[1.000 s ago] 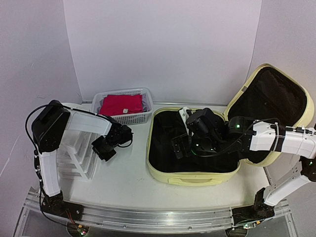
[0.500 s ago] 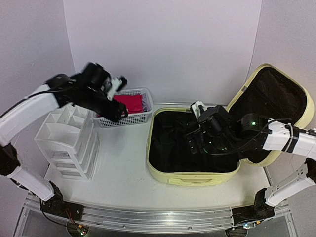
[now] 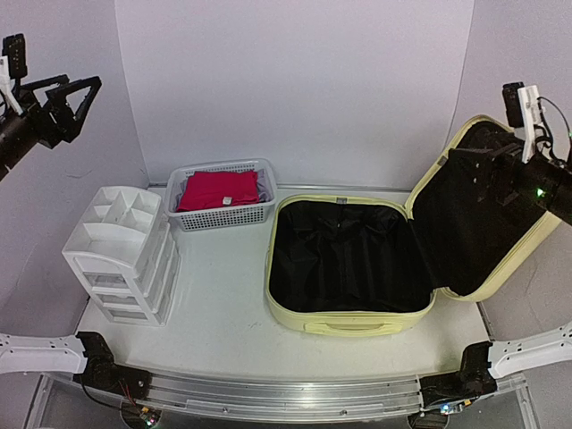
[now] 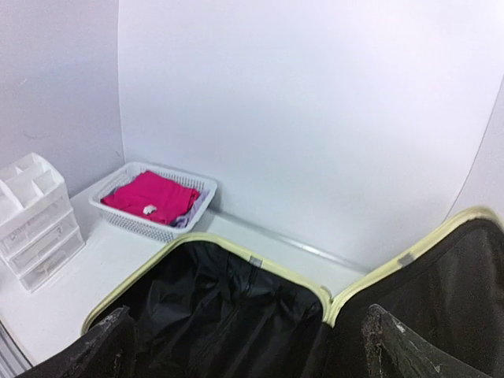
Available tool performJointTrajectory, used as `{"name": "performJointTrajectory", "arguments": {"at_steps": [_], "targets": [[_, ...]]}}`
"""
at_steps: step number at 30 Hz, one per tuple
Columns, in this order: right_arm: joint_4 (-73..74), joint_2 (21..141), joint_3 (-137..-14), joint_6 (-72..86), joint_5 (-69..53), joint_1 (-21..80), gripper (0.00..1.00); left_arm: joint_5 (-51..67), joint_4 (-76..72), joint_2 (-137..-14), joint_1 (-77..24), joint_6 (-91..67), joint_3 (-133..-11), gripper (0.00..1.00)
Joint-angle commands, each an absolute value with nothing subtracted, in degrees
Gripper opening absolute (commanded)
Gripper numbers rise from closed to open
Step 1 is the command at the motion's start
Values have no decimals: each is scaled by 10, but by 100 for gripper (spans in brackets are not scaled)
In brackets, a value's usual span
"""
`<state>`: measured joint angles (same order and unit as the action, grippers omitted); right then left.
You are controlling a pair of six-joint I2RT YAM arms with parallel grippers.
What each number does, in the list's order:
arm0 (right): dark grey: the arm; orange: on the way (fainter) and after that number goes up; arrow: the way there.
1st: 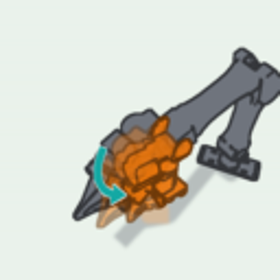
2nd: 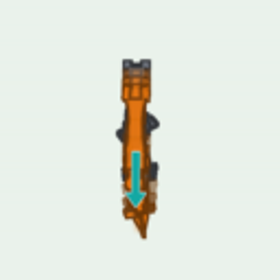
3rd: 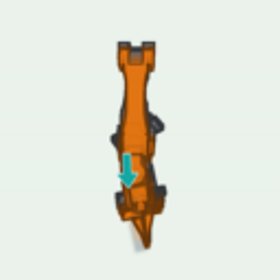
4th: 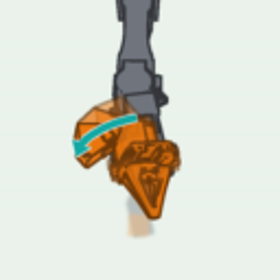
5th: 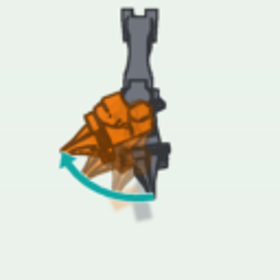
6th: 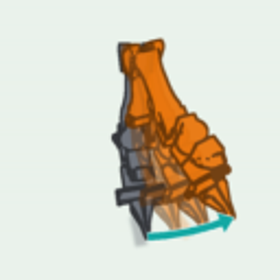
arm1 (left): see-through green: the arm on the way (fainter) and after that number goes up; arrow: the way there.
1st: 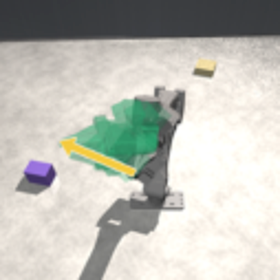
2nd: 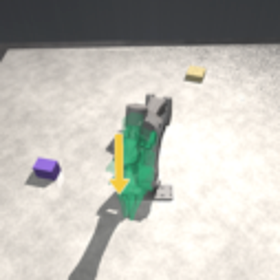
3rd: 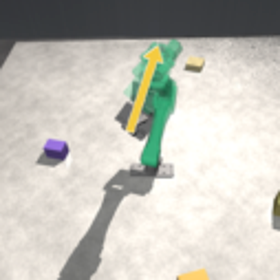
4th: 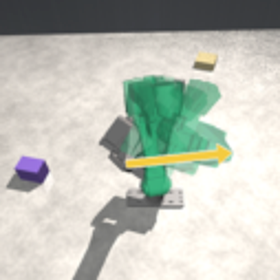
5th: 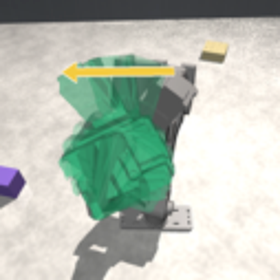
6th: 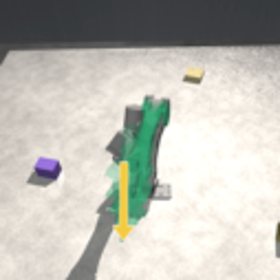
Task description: Open, take out, and arrange the luggage
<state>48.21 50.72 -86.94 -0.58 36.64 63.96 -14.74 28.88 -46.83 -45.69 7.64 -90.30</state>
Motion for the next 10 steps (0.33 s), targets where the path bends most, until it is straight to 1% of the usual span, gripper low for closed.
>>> {"name": "performJointTrajectory", "arguments": {"at_steps": [1,8,10], "targets": [[478,531,-885,-84,347,639,98,-192,258,-469,-454,115,-901,99],[420,532,-848,-87,357,639,98,-197,258,-455,-454,115,-886,99],[432,549,-858,-78,371,639,98,-192,258,-455,-454,113,-882,99]]}}
